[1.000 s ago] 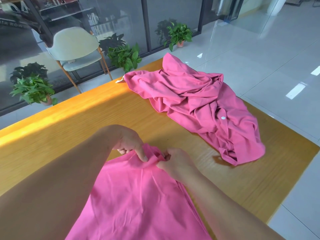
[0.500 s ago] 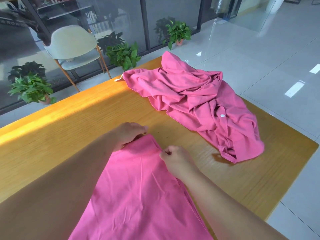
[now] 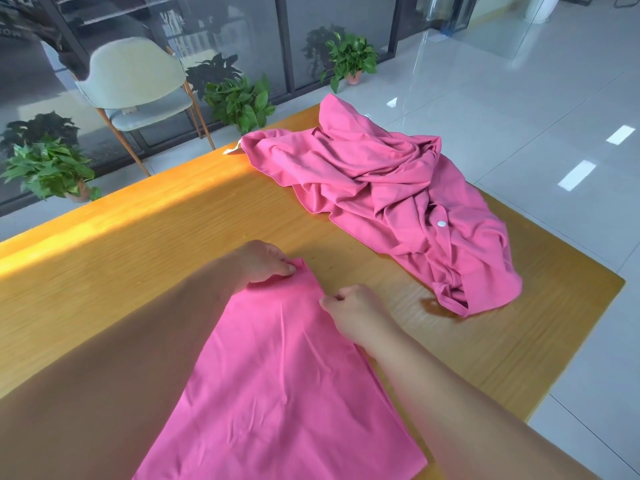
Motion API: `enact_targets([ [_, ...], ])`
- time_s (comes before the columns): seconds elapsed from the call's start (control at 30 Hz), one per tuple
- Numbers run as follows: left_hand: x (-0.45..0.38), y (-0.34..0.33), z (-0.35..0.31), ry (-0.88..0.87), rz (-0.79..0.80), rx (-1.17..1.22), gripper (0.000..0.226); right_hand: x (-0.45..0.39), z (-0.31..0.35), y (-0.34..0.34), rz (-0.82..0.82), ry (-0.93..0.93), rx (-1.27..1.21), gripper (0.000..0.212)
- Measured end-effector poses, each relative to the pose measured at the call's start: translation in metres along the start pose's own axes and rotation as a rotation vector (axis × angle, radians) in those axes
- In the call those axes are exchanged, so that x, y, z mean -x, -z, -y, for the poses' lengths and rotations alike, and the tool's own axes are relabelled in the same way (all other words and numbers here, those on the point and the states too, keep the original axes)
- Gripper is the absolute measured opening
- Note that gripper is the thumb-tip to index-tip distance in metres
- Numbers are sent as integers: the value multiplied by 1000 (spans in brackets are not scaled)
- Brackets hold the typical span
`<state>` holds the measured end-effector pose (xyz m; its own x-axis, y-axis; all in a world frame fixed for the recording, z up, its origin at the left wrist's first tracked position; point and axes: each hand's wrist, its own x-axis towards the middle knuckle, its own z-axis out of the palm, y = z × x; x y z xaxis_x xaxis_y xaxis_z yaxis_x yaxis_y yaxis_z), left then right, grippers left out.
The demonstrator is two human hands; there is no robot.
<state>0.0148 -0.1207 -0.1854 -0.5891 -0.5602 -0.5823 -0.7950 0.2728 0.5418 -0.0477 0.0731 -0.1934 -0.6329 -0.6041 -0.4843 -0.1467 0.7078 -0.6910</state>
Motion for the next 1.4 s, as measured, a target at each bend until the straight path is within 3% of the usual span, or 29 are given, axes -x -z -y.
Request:
enact_targets([
  [0.2, -3, -1, -3, -28, -194, -57, 18, 15, -7, 5, 127, -3, -84, 24],
  [0.33, -11, 4, 3, -42, -357, -15, 3, 20, -17, 7, 172, -23, -105, 21],
  [0.43, -15, 3, 8, -55, -387, 60, 7, 25, -26, 11, 210, -45, -118, 22],
  [0.57, -17, 1, 11, -70, -398, 81, 4, 36, -36, 16, 255, -88, -84, 40],
  [0.67, -18, 1, 10, -88, -423, 50, 7, 44, -42, 22, 308, -98, -94, 32],
  [0.8, -22, -1, 11, -93, -468, 51, 6, 57, -52, 31, 321, -98, -62, 49],
  [0.9, -22, -4, 10, -96, -494, 27, 8, 64, -62, 34, 320, -63, -129, 31],
  [1.07, -26, -5, 13, -113, -525, -13, 12, 67, -76, 37, 191, -27, -170, 33],
  [1.27, -29, -9, 14, -127, -567, -94, 15, 65, -74, 33, -141, 90, 41, 24],
  [1.4, -34, -19, 15, -196, -653, -161, 16, 67, -75, 25, -207, 84, 76, 27],
])
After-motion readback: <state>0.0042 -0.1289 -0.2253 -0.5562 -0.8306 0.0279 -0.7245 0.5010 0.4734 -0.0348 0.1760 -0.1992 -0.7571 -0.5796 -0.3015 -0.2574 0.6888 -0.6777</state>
